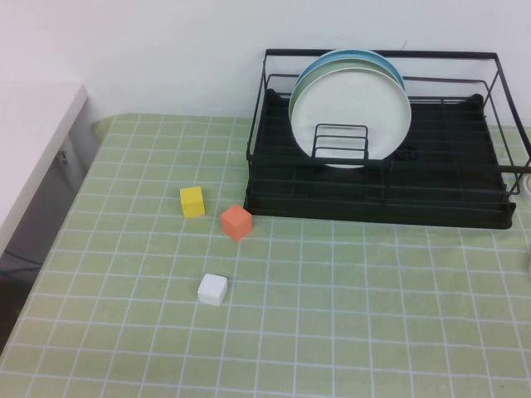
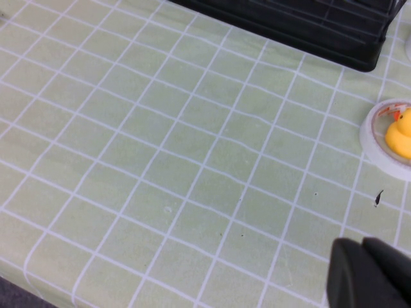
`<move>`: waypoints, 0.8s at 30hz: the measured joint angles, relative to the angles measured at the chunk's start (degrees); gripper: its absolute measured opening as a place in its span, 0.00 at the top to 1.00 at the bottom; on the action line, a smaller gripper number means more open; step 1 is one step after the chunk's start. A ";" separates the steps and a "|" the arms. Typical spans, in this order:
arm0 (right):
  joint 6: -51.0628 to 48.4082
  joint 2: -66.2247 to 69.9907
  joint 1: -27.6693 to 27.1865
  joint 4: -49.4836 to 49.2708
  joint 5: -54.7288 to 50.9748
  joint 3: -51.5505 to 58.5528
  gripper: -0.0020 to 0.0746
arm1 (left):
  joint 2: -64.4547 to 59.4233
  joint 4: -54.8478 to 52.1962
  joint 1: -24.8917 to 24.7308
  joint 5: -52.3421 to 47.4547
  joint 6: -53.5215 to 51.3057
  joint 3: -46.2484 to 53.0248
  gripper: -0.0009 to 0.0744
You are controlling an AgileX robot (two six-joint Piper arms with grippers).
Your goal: Place plate on rack
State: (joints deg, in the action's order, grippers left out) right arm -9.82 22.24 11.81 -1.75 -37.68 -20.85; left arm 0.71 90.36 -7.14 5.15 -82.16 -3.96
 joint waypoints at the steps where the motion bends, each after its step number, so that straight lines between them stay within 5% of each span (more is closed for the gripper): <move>1: 0.00 0.00 0.00 0.00 0.00 0.00 0.97 | 0.00 -7.24 0.00 -0.23 7.15 0.00 0.99; 8: 0.00 0.00 0.00 0.00 0.00 0.00 0.97 | 0.01 -67.98 0.00 -5.15 68.61 1.89 0.99; 12: 0.00 0.00 0.00 0.00 -0.09 0.00 0.97 | 0.01 -86.67 0.00 -10.61 91.07 4.80 0.99; 18: 0.00 0.00 0.00 0.00 -0.09 0.00 0.97 | 0.11 -90.70 0.00 -20.81 98.49 5.14 0.99; 24: 0.00 0.00 0.00 0.00 -0.09 0.00 0.97 | 0.11 -90.36 0.00 -22.81 92.67 5.04 0.99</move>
State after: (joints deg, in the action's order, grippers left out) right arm -9.82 22.24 11.81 -1.75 -37.77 -20.85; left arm 0.82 0.00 -7.14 -17.66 10.51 1.08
